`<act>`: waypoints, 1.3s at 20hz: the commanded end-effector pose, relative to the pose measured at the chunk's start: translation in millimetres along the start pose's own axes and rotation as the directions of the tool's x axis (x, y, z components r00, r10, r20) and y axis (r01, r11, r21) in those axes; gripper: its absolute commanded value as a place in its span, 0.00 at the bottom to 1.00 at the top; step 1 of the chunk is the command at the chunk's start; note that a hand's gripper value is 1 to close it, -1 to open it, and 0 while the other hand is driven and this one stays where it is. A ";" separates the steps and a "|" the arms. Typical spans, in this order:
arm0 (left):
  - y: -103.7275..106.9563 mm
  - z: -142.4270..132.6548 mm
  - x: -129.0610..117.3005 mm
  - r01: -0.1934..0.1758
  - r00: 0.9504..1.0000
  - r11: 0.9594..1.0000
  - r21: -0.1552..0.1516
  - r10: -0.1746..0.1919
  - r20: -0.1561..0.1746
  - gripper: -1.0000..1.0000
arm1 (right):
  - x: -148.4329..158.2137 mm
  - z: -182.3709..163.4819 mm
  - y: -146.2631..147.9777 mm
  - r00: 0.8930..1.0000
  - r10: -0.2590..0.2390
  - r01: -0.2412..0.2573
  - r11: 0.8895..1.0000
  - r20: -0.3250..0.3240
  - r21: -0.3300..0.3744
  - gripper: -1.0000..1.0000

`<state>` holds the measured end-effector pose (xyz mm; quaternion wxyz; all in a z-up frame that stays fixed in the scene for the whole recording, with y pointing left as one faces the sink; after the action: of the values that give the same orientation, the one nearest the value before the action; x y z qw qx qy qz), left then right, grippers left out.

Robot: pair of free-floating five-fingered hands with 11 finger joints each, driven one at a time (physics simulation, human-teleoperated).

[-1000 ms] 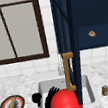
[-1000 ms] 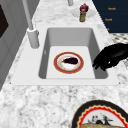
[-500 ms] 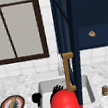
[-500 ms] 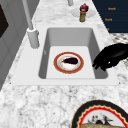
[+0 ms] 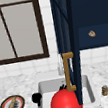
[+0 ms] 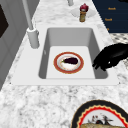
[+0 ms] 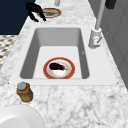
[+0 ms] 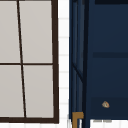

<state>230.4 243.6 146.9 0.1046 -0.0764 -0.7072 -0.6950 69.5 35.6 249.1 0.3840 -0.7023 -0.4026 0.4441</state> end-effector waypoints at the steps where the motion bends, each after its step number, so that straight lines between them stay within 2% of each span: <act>1: 0.0 0.0 0.0 0.000 1.000 1.000 0.000 0.000 0.000 0.50 | -3.4 -4.3 29.2 0.998 -0.052 0.051 0.998 0.022 0.044 0.00; 5: 0.0 0.0 0.0 0.000 1.000 1.000 0.000 0.000 0.000 0.50 | -8.7 -9.9 53.8 0.998 -0.061 0.060 0.997 0.019 0.053 0.00; 17: 0.0 0.0 0.0 0.000 1.000 1.000 0.000 0.000 0.000 0.50 | -27.5 -19.3 132.6 0.998 -0.060 0.057 0.986 0.015 0.154 0.00; 23: 0.0 0.0 0.0 0.000 1.000 1.000 0.000 0.000 0.000 0.50 | -44.4 -26.3 156.5 0.998 -0.063 0.058 0.978 0.017 0.198 0.00; 26: 0.0 0.0 0.0 0.000 1.000 1.000 0.000 0.000 0.000 0.50 | -62.7 -32.2 167.7 0.999 -0.054 0.052 0.974 0.002 0.220 0.00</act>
<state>230.4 243.6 146.9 0.1046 -0.0764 -0.7072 -0.6950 116.9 -71.4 129.2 0.4533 -0.6549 -0.3658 0.4815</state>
